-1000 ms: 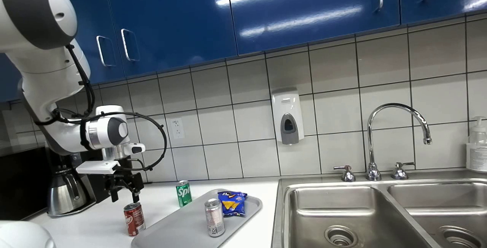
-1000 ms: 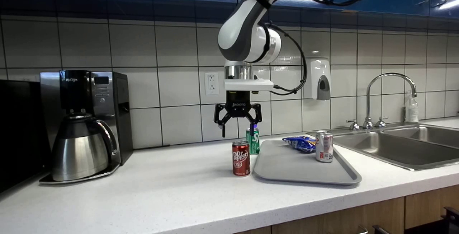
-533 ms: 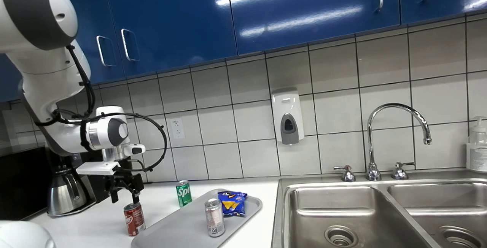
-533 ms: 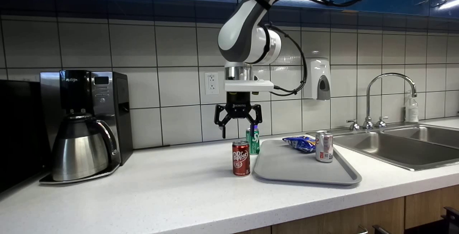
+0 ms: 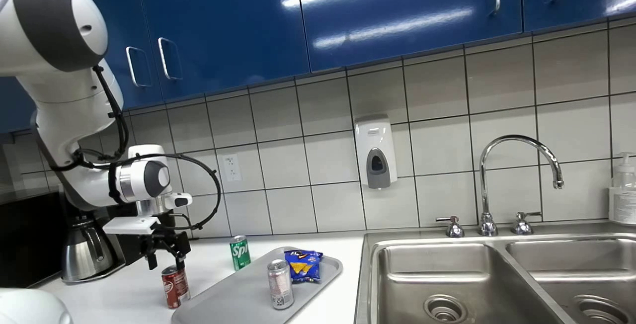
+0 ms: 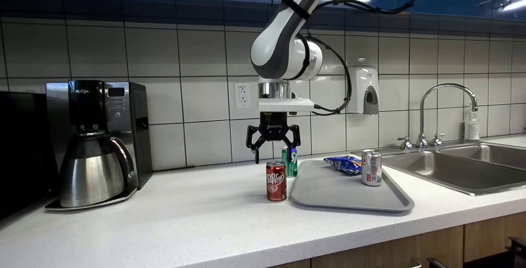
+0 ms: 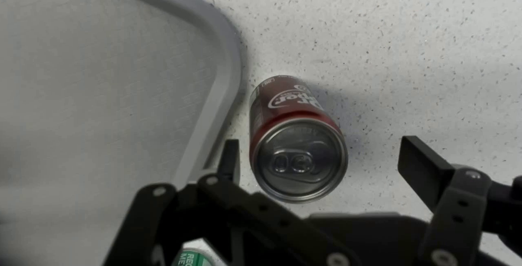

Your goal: Move the cans to the tray

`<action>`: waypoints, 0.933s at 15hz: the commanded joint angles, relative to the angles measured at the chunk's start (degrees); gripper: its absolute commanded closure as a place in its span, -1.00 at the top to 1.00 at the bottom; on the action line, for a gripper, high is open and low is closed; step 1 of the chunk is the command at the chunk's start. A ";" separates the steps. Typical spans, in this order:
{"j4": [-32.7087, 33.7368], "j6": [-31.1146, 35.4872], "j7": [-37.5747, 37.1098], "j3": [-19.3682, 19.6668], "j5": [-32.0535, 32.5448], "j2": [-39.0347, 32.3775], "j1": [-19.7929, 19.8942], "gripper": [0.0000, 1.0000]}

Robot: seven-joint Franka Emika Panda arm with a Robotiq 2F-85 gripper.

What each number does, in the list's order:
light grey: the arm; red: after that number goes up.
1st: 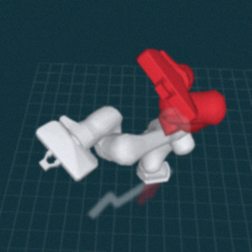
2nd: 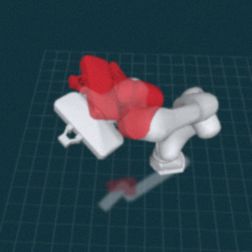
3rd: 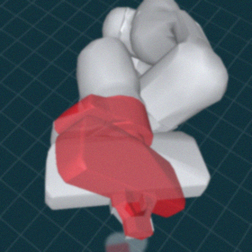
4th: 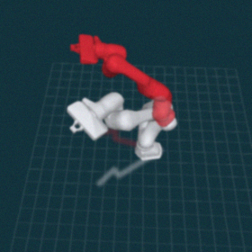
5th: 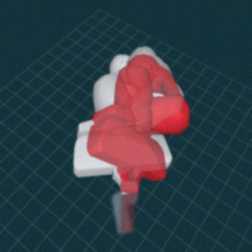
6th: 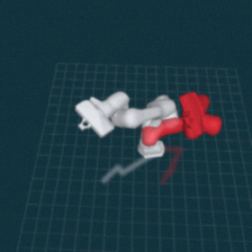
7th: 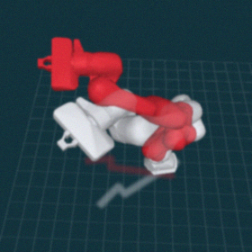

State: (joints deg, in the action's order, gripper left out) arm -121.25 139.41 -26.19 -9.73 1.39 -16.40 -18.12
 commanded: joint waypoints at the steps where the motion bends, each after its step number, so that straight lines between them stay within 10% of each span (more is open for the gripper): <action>1: 0.49 2.37 0.22 0.37 1.28 -2.07 -0.69 1.00; 14: 1.20 5.65 0.06 2.31 4.03 -5.59 -1.81 1.00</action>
State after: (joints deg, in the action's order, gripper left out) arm -121.01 144.54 -26.18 -8.25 4.58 -21.30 -18.95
